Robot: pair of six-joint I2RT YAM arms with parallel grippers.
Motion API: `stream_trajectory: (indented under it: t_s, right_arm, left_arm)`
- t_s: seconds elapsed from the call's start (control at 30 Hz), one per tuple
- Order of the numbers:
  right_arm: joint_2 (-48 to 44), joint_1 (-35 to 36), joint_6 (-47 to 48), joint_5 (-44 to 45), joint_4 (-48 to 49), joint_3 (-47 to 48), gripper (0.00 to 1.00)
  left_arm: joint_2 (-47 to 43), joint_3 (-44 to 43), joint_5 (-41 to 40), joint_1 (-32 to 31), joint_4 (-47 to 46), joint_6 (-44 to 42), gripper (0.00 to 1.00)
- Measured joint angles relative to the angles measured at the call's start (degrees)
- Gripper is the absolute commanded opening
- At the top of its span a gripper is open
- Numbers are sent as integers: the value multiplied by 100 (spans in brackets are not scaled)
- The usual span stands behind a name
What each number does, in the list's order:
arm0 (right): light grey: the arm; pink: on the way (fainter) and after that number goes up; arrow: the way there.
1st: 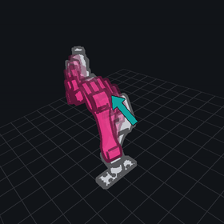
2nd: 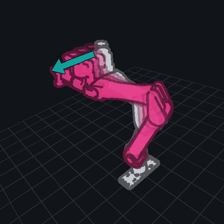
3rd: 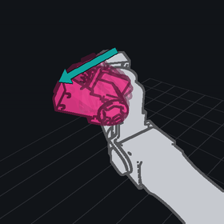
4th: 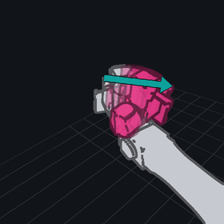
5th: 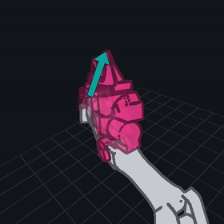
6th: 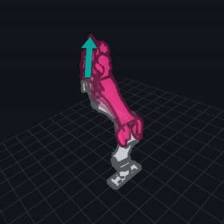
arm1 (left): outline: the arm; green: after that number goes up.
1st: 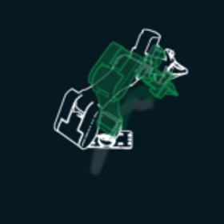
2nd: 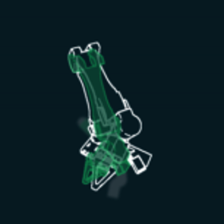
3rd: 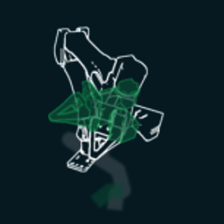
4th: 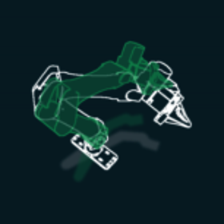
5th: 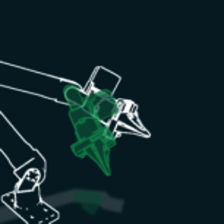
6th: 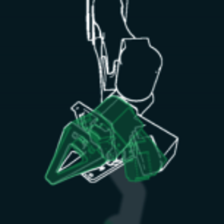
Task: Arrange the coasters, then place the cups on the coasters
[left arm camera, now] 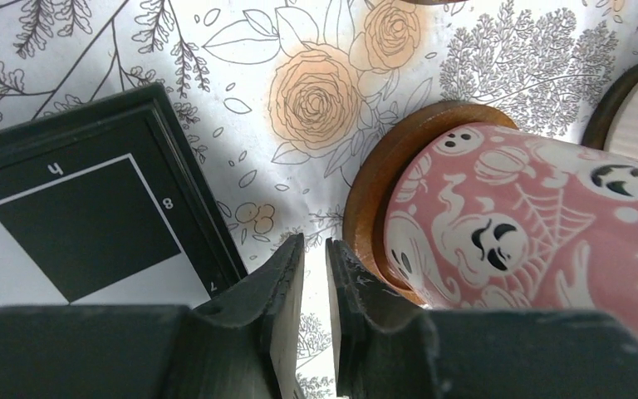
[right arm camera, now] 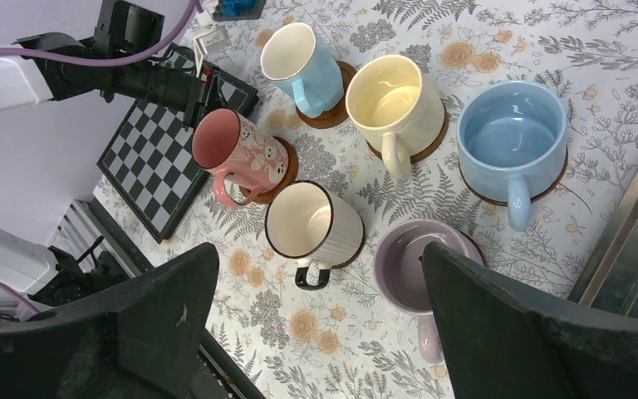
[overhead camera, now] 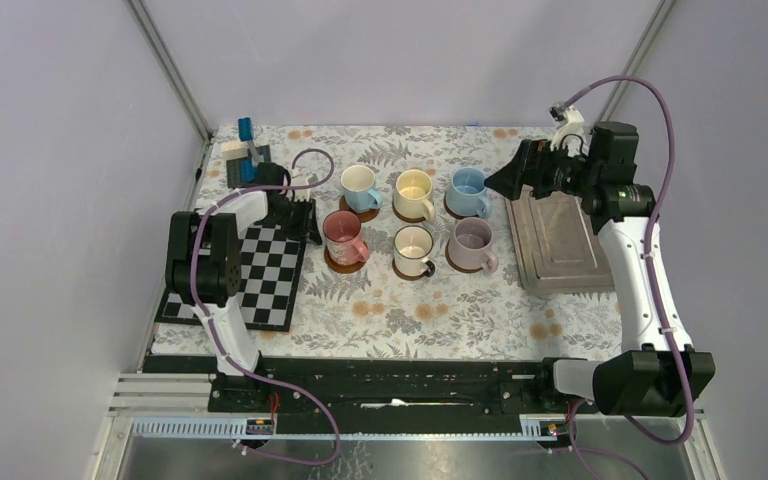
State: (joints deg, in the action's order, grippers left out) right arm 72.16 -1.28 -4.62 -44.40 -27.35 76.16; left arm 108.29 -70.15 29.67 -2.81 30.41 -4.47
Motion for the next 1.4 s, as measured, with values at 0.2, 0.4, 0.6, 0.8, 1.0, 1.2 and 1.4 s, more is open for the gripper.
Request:
stream_trajectory:
  t_s: [0.2, 0.4, 0.6, 0.8, 1.0, 1.2, 1.4]
  right_arm:
    - [-15, -61, -87, -39, 81, -55, 99]
    - [-24, -66, -136, -118, 111, -116, 100]
    - [-33, -66, -155, -133, 118, -157, 100]
    - [-35, -72, -195, -136, 160, -240, 100]
    - [-37, -72, -210, -136, 162, -258, 99]
    - [-46, -76, -227, -136, 201, -284, 100]
    - [-46, -76, -236, -136, 238, -286, 100]
  left_arm:
    - [188, -35, -22, -70, -105, 24, 22]
    - [289, -122, -11, -170, -181, 26, 20]
    - [289, -114, -17, -210, -208, 28, 18]
    - [289, -92, 0, -223, -249, 44, 17]
    - [289, -57, 44, -295, -345, 68, 15]
    - [289, -44, 52, -343, -363, 131, 13]
    - [254, 46, 116, -343, -476, 153, 12]
